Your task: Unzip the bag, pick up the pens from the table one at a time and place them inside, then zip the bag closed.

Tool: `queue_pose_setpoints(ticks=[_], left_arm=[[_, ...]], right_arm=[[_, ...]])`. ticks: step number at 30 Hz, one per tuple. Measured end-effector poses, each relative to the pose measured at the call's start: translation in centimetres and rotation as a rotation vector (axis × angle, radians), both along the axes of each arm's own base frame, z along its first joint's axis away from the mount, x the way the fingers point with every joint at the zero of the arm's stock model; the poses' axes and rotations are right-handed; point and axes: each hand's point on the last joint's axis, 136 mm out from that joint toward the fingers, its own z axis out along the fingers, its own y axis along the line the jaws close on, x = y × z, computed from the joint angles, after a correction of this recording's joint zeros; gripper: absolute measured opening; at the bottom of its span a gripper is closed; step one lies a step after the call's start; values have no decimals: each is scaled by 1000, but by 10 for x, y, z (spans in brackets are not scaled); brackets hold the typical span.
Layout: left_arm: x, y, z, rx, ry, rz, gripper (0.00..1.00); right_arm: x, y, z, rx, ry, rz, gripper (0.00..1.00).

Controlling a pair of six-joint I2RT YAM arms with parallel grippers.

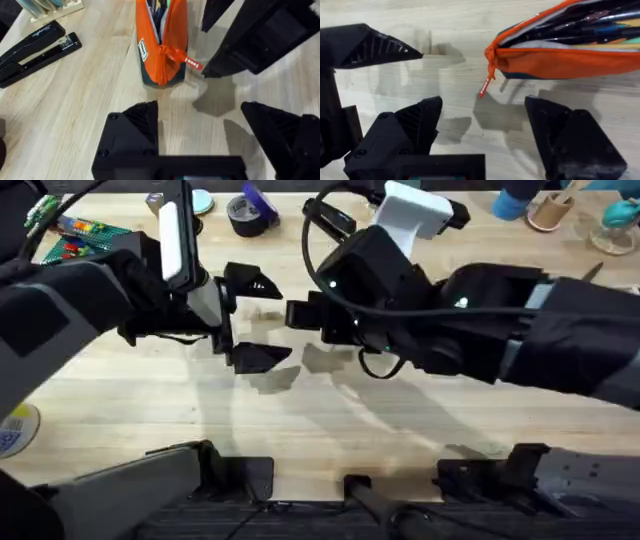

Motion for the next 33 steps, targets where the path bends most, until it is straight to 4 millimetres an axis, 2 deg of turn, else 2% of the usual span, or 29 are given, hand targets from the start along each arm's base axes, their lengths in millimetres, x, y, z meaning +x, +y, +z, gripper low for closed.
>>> queue_pose_setpoints(ticks=[18, 33], left_arm=[[0, 0, 0, 0, 0, 0, 995], [0, 0, 0, 0, 0, 0, 995]], right_arm=[[17, 20, -15, 31, -27, -14, 995], [30, 13, -15, -2, -88, -71, 962]])
